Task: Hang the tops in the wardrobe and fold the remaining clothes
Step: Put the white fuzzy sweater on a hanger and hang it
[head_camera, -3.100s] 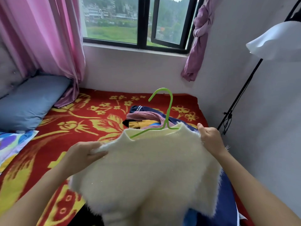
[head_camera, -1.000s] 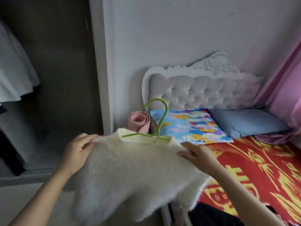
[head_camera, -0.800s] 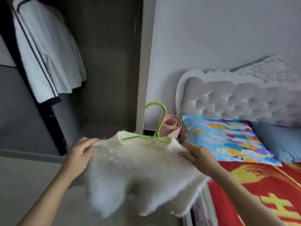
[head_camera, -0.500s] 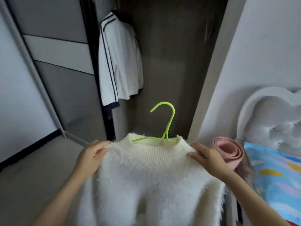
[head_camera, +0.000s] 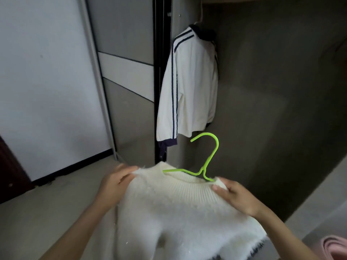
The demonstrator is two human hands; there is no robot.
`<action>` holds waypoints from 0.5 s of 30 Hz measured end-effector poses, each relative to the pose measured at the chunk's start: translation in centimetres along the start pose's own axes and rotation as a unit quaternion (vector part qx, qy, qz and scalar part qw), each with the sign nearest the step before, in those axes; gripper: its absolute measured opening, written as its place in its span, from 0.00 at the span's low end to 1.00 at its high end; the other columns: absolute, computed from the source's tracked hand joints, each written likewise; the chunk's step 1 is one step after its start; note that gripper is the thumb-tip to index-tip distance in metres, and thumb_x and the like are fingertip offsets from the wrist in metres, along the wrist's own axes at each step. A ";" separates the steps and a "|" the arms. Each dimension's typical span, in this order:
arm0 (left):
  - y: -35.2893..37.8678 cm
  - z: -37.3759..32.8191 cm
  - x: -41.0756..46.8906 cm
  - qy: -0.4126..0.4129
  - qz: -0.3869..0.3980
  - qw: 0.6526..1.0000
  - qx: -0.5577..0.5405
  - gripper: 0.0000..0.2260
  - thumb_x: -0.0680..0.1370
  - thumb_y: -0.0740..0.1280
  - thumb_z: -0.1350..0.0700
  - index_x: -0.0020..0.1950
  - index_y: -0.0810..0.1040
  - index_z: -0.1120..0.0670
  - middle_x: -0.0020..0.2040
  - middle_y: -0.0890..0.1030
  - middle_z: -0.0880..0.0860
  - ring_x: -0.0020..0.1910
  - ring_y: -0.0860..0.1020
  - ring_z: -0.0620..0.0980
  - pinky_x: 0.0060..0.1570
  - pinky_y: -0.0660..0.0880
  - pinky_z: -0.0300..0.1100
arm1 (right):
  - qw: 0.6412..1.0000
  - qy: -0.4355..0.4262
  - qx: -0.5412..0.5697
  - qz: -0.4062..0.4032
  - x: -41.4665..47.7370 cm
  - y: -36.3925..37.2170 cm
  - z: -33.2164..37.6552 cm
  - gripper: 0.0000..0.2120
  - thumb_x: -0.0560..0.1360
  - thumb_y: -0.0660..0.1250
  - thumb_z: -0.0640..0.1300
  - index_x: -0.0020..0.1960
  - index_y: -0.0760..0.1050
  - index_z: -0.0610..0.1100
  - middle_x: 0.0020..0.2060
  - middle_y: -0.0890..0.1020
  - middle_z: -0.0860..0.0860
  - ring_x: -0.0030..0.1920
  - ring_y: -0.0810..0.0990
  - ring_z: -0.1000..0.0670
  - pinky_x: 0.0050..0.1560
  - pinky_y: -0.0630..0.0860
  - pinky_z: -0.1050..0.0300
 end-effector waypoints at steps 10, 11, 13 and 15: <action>9.3 0.6 12.3 0.052 0.097 0.993 -0.034 0.13 0.76 0.68 0.62 0.59 0.79 0.61 0.47 0.78 0.55 0.50 0.75 0.54 0.50 0.63 0.25 | 0.988 0.087 0.004 -0.128 4.7 -5.7 -3.3 0.18 0.71 0.62 0.57 0.40 0.77 0.42 0.32 0.77 0.52 0.36 0.74 0.56 0.40 0.71 0.56; 10.6 0.4 14.2 0.067 0.111 0.991 -0.036 0.16 0.77 0.66 0.55 0.61 0.77 0.62 0.49 0.79 0.57 0.50 0.75 0.55 0.52 0.64 0.30 | 0.982 0.112 0.002 -0.151 5.4 -6.6 -3.8 0.17 0.71 0.62 0.57 0.40 0.78 0.43 0.32 0.78 0.52 0.36 0.75 0.56 0.40 0.71 0.56; 12.7 -0.1 18.0 0.110 0.121 0.986 -0.039 0.28 0.74 0.58 0.44 0.64 0.74 0.62 0.53 0.79 0.59 0.52 0.75 0.57 0.57 0.67 0.42 | 0.968 0.159 -0.019 -0.194 6.6 -8.4 -4.6 0.15 0.72 0.62 0.56 0.40 0.79 0.45 0.30 0.78 0.53 0.34 0.75 0.56 0.38 0.70 0.57; 14.3 0.0 22.5 0.142 0.124 0.981 -0.035 0.33 0.73 0.54 0.39 0.67 0.71 0.62 0.59 0.77 0.59 0.59 0.73 0.57 0.61 0.67 0.46 | 0.954 0.196 -0.044 -0.224 8.2 -9.7 -5.1 0.13 0.74 0.63 0.54 0.40 0.79 0.45 0.28 0.76 0.54 0.31 0.73 0.56 0.37 0.68 0.57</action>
Point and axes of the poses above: each hand's wrist, its own x-axis towards the middle knuckle, its own y-axis out of the palm, z = x × y, the point moved 4 cm from there along x, towards the middle knuckle
